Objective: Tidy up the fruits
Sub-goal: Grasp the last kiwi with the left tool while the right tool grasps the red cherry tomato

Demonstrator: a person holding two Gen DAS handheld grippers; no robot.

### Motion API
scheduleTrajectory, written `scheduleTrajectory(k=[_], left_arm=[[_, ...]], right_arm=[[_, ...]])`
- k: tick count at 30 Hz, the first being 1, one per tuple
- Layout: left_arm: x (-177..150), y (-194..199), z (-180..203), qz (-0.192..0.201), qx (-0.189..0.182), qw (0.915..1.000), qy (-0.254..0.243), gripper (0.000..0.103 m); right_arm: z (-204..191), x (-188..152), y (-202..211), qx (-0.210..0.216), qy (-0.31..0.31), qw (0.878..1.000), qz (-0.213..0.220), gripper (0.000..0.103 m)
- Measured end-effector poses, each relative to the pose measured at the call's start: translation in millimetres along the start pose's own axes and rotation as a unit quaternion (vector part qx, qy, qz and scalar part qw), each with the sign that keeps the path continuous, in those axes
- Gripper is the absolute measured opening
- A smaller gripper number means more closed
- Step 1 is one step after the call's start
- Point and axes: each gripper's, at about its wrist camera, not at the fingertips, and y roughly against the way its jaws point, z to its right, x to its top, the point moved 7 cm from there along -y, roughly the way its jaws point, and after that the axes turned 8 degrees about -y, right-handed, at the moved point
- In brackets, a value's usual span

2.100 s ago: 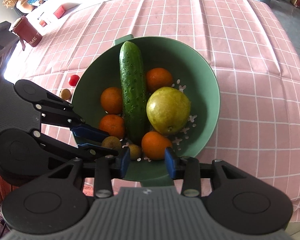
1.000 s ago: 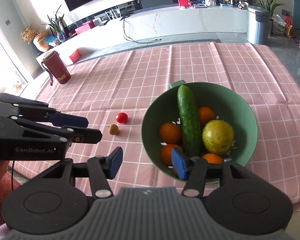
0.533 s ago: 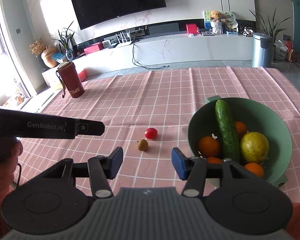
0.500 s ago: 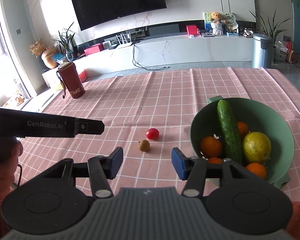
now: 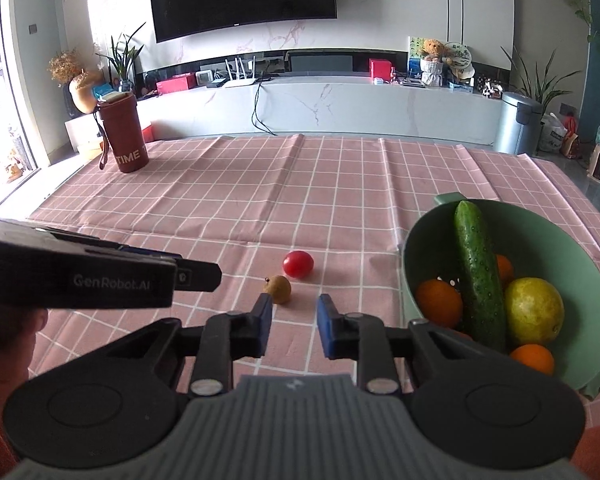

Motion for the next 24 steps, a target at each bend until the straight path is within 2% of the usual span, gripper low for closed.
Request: scheduleTrajectory(k=[2, 9, 19, 24], left_arm=[[-1, -9, -1, -0.008, 0.003, 0.9999, -0.007, 0.040], [2, -42, 0, -0.020, -0.023, 0.9994, -0.019, 0.040], [3, -66, -2, -0.027, -0.037, 0.9989, -0.013, 0.039], [3, -69, -4, -0.032, -0.055, 0.9979, 0.007, 0.030]], right_arm=[[3, 5, -10, -0.007, -0.002, 1.000, -0.006, 0.012], [16, 20, -36, 0.008, -0.030, 0.999, -0.015, 0.010], [26, 20, -55, 0.019, -0.056, 0.998, -0.026, 0.008], [26, 20, -58, 0.021, -0.057, 0.998, -0.025, 0.006]])
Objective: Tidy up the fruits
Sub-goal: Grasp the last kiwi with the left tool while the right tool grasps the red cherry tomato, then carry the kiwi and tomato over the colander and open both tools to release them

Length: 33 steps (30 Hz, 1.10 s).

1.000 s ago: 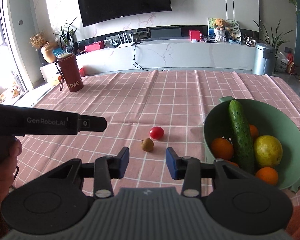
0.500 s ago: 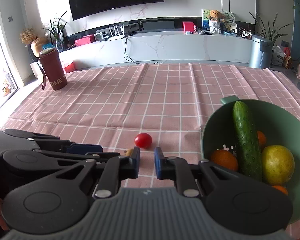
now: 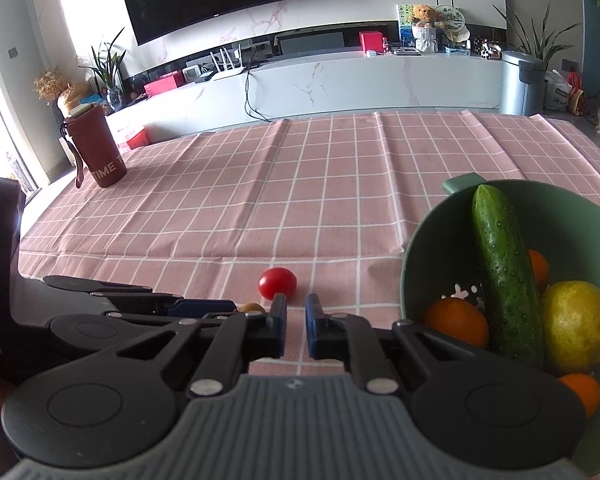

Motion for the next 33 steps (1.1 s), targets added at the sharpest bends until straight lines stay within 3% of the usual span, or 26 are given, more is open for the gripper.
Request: scheduleTrajectory(k=[8, 12, 15, 22, 33], left_arm=[[6, 25, -17, 0.023, 0.042, 0.9983, 0.034, 0.028], [4, 32, -37, 0.022, 0.084, 0.9945, 0.059, 0.028], [2, 32, -51, 0.020, 0.089, 0.9918, 0.090, 0.028], [3, 31, -63, 0.023, 0.087, 0.9898, 0.110, 0.028], [2, 24, -67, 0.021, 0.075, 0.9900, 0.117, 0.028]], right_arm=[[-9, 1, -5, -0.001, 0.015, 1.000, 0.007, 0.009], [-22, 4, -19, -0.017, 0.045, 0.999, 0.014, 0.021], [-30, 2, -33, -0.032, 0.071, 0.997, 0.012, 0.029], [-35, 0, -55, -0.055, 0.102, 0.993, 0.006, 0.034], [-30, -4, -77, -0.066, 0.098, 0.993, -0.013, 0.034]])
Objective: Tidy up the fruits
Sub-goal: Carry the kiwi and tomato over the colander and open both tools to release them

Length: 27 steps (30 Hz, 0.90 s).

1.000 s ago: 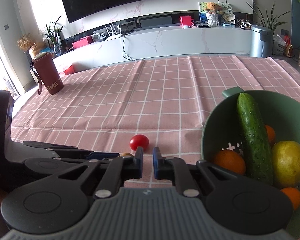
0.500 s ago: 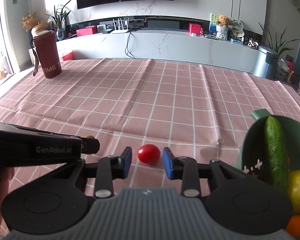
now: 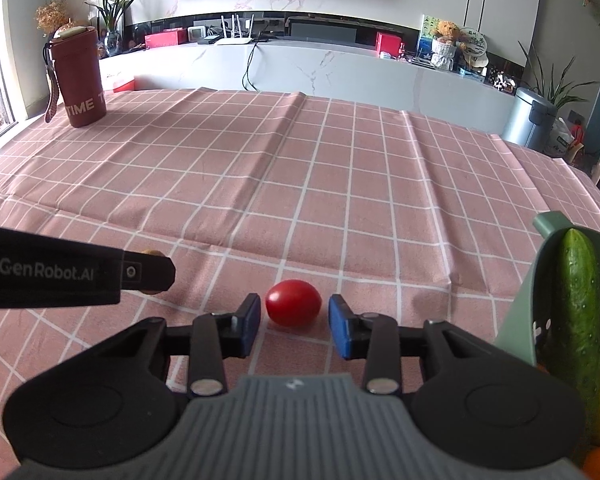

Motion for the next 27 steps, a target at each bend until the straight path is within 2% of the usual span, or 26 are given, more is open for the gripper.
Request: scheduleTrajectory(k=[4, 7, 17, 27], left_arm=[[0, -2, 1, -0.002, 0.000, 1.0000, -0.004, 0.028], [-1, -3, 2, -0.003, -0.001, 1.0000, -0.006, 0.028], [-1, -1, 5, -0.004, 0.007, 0.9998, -0.016, 0.028], [-12, 35, 18, 0.007, 0.022, 0.9995, -0.023, 0.028]], right_arm=[[1, 0, -4, 0.002, -0.006, 1.000, -0.005, 0.033], [0, 0, -4, 0.004, -0.002, 1.000, -0.004, 0.027], [-6, -1, 2, 0.008, 0.010, 1.000, 0.004, 0.026], [-4, -4, 40, 0.019, 0.002, 1.000, 0.018, 0.026]])
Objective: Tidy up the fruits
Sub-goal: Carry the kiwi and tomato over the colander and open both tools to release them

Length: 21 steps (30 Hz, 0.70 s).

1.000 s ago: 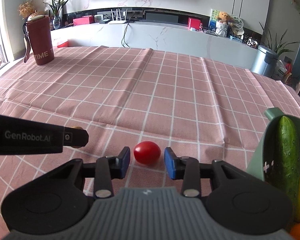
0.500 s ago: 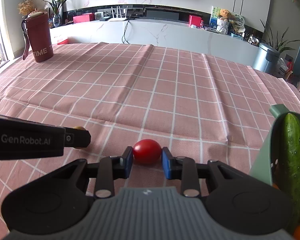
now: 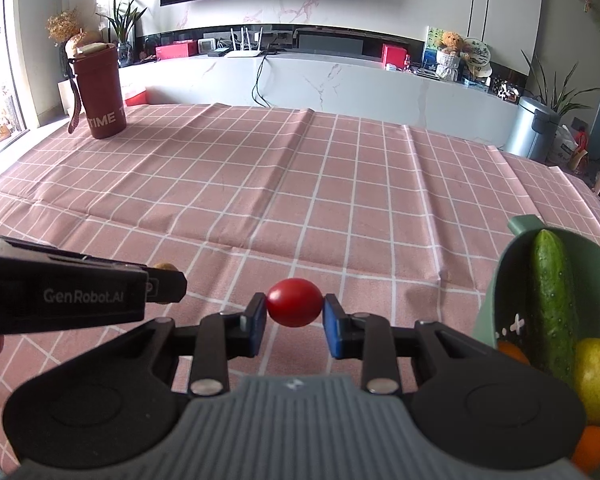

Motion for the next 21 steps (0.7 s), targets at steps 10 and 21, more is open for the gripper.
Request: scheduleTrajectory(k=[10, 21], left_arm=[[9, 64, 48, 0.058, -0.004, 0.9977, -0.036, 0.028], [26, 95, 117, 0.083, -0.078, 0.9914, -0.065, 0.028]], right_arm=[[6, 6, 75, 0.004, 0.013, 0.999, 0.036, 0.026], [77, 9, 158, 0.003, -0.034, 0.999, 0.033, 0.026]])
